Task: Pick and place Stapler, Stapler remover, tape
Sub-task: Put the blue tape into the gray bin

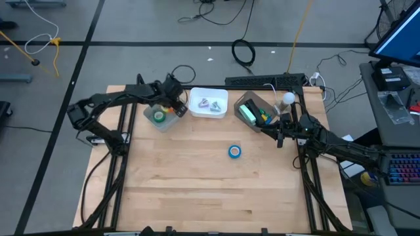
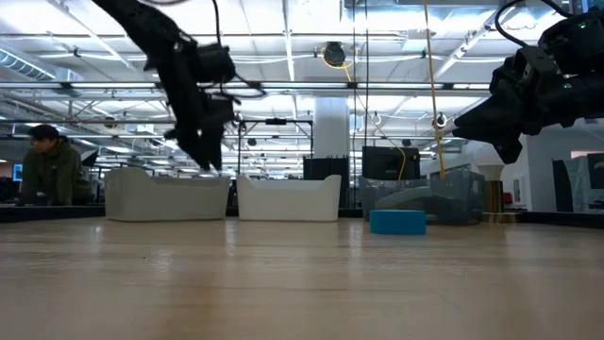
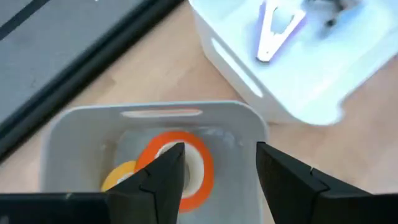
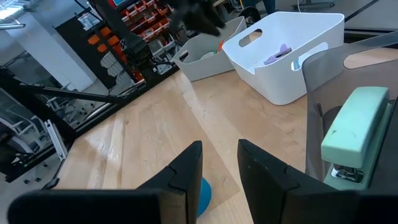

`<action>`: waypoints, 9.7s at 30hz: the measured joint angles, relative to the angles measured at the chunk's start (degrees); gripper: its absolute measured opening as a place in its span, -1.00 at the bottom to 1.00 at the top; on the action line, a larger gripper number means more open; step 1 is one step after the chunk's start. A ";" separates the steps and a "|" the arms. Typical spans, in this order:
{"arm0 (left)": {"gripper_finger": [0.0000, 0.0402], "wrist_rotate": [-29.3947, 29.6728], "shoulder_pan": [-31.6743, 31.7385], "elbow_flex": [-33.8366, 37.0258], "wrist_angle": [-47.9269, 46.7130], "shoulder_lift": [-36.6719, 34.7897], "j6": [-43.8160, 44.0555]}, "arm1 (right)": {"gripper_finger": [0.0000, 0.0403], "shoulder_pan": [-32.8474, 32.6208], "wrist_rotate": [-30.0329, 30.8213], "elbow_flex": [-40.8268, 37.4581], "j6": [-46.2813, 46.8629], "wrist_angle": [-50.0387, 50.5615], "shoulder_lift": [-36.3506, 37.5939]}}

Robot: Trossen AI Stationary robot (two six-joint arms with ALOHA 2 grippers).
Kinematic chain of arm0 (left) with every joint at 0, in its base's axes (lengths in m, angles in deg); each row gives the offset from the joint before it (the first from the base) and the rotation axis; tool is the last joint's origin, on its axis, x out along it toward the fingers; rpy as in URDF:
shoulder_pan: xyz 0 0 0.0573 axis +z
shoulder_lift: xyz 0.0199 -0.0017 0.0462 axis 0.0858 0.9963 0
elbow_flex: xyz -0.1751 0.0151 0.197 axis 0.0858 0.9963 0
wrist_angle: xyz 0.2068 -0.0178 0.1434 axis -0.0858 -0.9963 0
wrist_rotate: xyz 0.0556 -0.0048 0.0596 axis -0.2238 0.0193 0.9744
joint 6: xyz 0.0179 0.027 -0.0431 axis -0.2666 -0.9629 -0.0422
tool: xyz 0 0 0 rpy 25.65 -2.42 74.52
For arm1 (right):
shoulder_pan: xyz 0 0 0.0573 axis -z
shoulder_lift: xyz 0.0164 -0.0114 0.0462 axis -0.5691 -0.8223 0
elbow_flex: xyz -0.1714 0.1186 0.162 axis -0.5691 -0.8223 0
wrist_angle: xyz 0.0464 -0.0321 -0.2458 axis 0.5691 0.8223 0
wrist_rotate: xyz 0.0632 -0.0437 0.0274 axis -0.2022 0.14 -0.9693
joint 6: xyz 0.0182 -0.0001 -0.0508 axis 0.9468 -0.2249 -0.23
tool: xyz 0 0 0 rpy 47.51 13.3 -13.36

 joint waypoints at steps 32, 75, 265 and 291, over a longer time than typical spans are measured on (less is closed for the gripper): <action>-0.14 -7.69 -26.74 -7.54 -6.87 -15.34 20.81 | -0.53 0.00 -0.07 0.00 0.00 -0.04 0.01; -0.14 5.66 -44.30 27.22 4.00 -69.10 12.26 | -0.54 -23.70 9.19 32.12 -4.09 -0.14 -35.84; -0.14 0.79 -46.03 14.96 64.06 -13.74 38.80 | -0.82 -22.05 -1.56 46.49 27.85 -37.79 -75.74; -0.14 7.26 -45.59 15.02 59.07 -16.99 39.30 | -0.82 -22.25 4.54 46.57 25.88 -37.69 -75.72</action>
